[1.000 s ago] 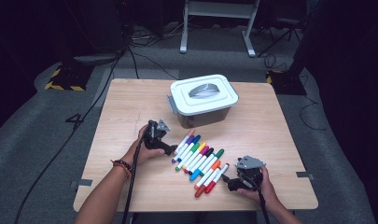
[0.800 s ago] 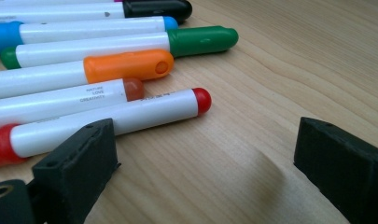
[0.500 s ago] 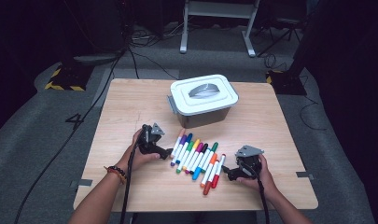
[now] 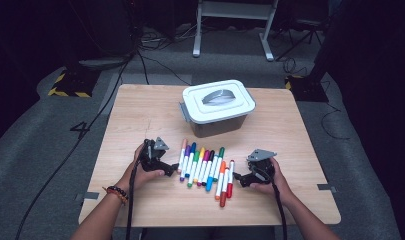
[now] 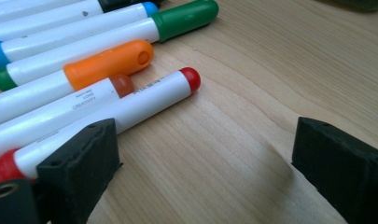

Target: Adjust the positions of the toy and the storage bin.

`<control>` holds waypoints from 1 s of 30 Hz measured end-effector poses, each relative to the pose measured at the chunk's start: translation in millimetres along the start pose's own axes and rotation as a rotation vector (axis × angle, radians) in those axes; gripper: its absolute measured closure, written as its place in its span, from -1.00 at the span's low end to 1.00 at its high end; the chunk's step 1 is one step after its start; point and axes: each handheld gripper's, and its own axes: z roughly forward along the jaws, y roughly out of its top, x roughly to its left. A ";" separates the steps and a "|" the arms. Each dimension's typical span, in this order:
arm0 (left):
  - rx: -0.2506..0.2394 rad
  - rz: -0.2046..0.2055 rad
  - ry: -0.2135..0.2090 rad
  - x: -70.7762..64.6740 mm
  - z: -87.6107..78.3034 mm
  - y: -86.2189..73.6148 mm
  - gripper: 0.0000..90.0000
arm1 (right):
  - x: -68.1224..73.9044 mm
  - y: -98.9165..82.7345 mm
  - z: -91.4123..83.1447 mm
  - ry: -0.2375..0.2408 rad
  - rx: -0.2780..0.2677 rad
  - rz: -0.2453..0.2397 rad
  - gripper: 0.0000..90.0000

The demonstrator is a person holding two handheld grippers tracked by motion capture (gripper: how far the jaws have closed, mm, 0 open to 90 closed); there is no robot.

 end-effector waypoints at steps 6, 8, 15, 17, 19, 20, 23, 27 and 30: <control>0.000 -0.013 0.014 -7.1 -5.9 -6.9 -0.97 | -7.6 8.9 6.1 0.007 0.016 -0.031 -0.79; -0.001 -0.011 0.020 -8.6 -7.2 -8.2 -0.97 | -8.2 10.2 6.8 0.005 0.017 -0.031 -0.76; -0.001 -0.004 0.010 -12.6 -10.2 -11.9 -0.97 | -8.6 14.1 7.8 -0.021 0.013 -0.047 -0.65; 0.000 0.002 0.001 -12.2 -11.4 -13.3 -0.97 | -9.4 13.8 7.4 -0.020 0.014 -0.044 -0.65; -0.002 0.003 -0.001 -12.1 -12.8 -15.0 -0.97 | -12.3 12.8 5.6 -0.021 0.020 -0.040 -0.62; 0.000 0.007 -0.005 -11.7 -13.5 -15.8 -0.97 | -12.3 12.8 5.6 -0.021 0.020 -0.040 -0.62; -0.001 0.006 -0.008 -11.9 -16.5 -19.2 -0.97 | -14.6 12.3 0.9 -0.020 0.008 -0.035 -0.59; 0.000 0.010 -0.003 -13.0 -22.0 -25.3 -0.97 | -17.6 12.4 -4.0 -0.019 -0.005 -0.024 -0.57; -0.002 0.006 -0.005 -14.3 -25.4 -29.5 -0.97 | -21.1 12.9 -10.7 -0.023 -0.024 -0.018 -0.56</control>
